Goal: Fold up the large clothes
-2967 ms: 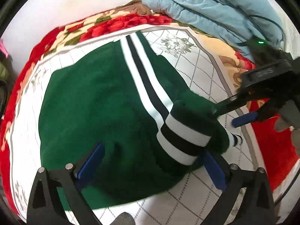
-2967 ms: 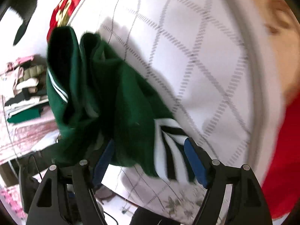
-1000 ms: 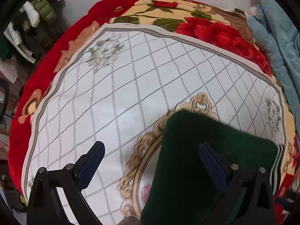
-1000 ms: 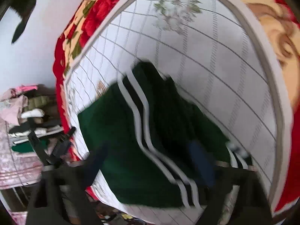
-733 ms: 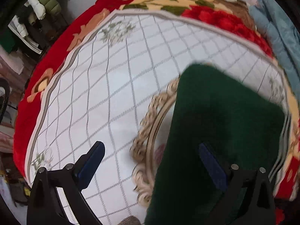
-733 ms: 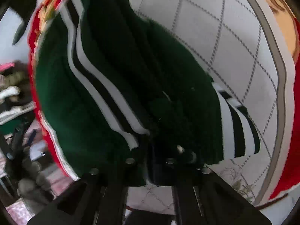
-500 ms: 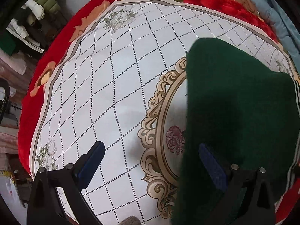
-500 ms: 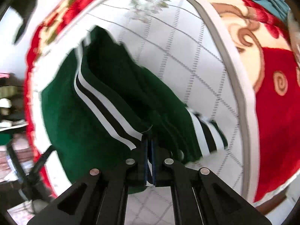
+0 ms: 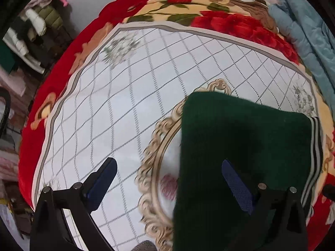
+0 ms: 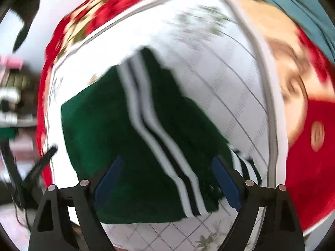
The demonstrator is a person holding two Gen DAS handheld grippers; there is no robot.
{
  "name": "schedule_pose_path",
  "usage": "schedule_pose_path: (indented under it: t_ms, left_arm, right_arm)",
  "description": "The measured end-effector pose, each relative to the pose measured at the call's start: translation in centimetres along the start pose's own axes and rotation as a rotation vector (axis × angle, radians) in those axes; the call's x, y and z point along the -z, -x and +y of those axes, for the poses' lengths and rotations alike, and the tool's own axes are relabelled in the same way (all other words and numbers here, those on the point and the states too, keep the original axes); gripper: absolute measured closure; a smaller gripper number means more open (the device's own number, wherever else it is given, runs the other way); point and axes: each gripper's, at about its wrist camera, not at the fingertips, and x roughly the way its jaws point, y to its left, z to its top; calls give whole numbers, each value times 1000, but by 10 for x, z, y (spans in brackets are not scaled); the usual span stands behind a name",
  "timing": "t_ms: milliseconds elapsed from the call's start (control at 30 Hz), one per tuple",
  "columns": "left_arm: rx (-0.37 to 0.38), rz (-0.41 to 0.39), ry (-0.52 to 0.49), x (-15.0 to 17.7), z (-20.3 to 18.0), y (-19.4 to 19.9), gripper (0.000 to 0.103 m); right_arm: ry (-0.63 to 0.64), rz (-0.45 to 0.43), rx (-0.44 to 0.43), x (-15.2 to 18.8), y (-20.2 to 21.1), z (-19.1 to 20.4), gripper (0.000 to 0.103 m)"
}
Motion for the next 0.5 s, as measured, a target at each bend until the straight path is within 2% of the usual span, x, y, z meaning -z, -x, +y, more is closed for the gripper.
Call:
schedule_pose_path:
  t_ms: [33, 67, 100, 200, 233, 267, 367, 433, 500]
  left_arm:
    - [0, -1, -13, -5, -8, -7, 0]
    - [-18, 3, -25, -8, -14, -14, 0]
    - [-35, 10, -38, -10, -20, -21, 0]
    - [-64, 25, -64, -14, -29, -38, 0]
    - [-58, 31, -70, -15, -31, -43, 0]
    - [-47, 35, -70, -15, -32, -46, 0]
    - [-47, 32, -80, -13, -36, -53, 0]
    - [-47, 32, -67, -13, -33, -51, 0]
    - [-21, 43, -28, -15, -26, -42, 0]
  right_arm:
    - [41, 1, -19, -6, -4, 13, 44]
    - [63, 21, -44, -13, -12, 24, 77]
    - [69, 56, -48, -23, -21, 33, 84]
    - [52, 200, -40, -35, -74, 53, 97]
    - [77, 239, -3, -39, -93, 58, 103]
    - [94, 274, 41, -41, -113, 58, 103]
    - [37, 343, 59, -50, -154, 54, 103]
    - [11, 391, 65, -58, -157, 56, 103]
    - [27, 401, 35, -59, -148, 57, 103]
